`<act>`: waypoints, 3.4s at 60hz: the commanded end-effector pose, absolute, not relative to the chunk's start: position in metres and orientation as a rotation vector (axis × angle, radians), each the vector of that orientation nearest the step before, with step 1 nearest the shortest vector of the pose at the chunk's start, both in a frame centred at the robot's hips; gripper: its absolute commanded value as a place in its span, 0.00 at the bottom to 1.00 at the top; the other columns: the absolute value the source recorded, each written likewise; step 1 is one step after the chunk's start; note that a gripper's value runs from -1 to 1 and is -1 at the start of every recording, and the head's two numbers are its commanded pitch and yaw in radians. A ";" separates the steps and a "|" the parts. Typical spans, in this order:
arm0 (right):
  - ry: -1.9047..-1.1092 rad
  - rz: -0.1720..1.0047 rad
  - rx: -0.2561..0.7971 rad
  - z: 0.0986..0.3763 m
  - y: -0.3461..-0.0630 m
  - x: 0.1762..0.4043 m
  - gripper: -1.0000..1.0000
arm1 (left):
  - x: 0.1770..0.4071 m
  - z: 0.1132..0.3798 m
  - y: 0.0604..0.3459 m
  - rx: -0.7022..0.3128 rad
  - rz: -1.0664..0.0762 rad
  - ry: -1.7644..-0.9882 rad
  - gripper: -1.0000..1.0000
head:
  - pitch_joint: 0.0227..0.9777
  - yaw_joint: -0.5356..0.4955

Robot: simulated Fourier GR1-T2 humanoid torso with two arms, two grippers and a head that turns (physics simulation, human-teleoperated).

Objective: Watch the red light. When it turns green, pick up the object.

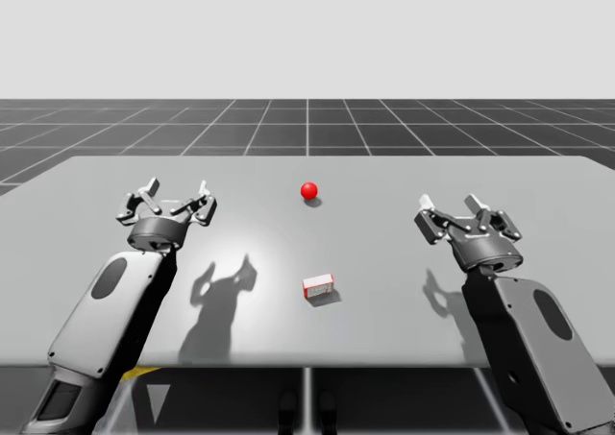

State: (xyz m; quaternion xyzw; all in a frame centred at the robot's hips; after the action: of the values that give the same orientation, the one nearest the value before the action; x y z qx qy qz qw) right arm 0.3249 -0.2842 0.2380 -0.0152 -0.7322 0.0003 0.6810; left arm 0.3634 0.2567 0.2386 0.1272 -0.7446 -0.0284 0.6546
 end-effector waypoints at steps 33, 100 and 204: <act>-1.614 0.013 -0.056 0.231 -0.289 0.331 0.00 | 0.373 0.228 0.262 0.321 -0.094 -1.654 0.00 | 0.42 0.51; -1.617 0.027 -0.092 0.229 -0.290 0.333 0.00 | 0.372 0.230 0.259 0.304 -0.101 -1.663 0.00 | 0.59 0.51; -1.621 0.025 -0.101 0.229 -0.292 0.333 0.00 | 0.372 0.229 0.258 0.304 -0.103 -1.660 0.00 | 0.68 0.50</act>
State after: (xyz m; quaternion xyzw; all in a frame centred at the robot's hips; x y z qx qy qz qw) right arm 0.3328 -0.2914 0.2286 -0.0445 -0.7236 0.0113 0.6887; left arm 0.3713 0.2586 0.2297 0.1348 -0.7351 -0.0455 0.6629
